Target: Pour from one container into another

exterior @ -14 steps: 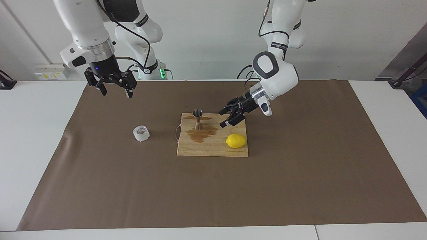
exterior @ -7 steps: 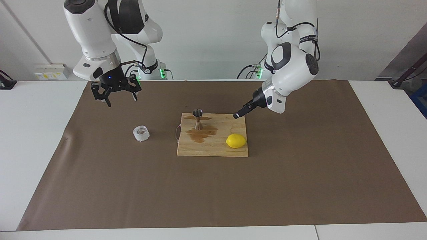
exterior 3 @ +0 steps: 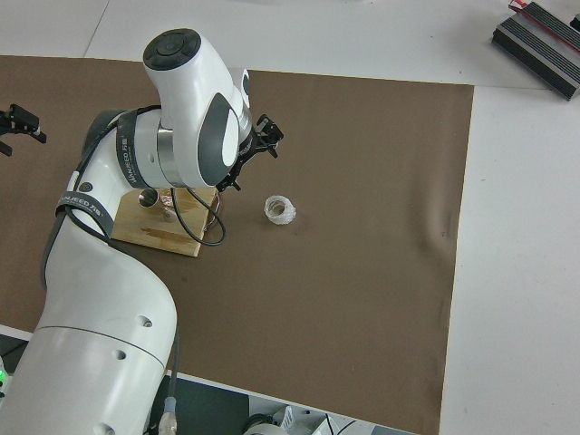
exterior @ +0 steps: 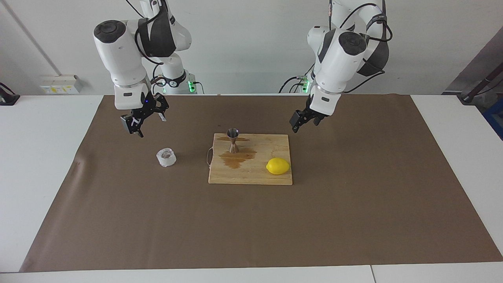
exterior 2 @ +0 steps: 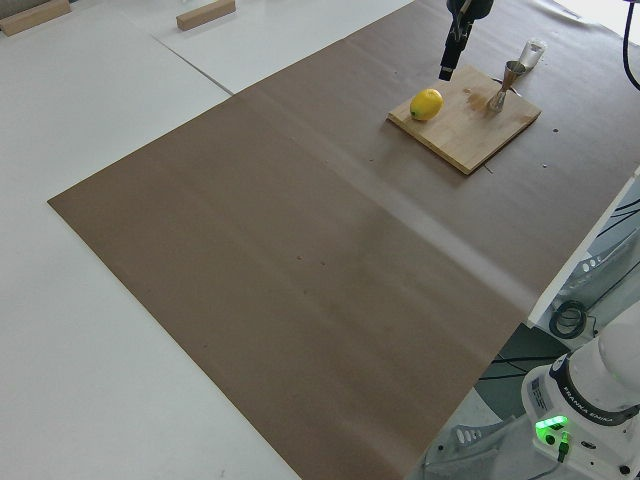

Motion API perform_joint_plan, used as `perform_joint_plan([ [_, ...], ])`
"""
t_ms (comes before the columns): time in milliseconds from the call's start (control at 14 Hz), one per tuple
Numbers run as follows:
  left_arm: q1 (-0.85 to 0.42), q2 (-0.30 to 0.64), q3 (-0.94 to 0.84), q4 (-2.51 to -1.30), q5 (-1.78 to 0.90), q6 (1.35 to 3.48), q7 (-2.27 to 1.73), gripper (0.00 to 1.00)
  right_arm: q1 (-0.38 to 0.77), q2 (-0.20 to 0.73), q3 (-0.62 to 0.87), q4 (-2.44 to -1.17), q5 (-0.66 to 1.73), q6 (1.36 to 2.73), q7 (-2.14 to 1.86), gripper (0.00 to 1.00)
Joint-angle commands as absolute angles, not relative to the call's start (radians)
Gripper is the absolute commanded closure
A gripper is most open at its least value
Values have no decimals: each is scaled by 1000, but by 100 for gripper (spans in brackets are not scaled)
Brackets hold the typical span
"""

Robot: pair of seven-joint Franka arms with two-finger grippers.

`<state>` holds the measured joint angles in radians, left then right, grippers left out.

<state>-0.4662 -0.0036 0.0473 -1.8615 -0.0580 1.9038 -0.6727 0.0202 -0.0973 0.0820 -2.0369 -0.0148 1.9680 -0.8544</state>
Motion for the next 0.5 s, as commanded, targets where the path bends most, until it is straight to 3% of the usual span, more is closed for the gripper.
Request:
perform_joint_plan([
  [0,-439,-35,75,-1864,15,1859,-557,0,8,-121,84,-2146,15,2067,-1044,0],
  [430,-232,-94,77,-1836,14,1732,-298,0,-40,-11,86,-2204,15,2248,-1382,0],
])
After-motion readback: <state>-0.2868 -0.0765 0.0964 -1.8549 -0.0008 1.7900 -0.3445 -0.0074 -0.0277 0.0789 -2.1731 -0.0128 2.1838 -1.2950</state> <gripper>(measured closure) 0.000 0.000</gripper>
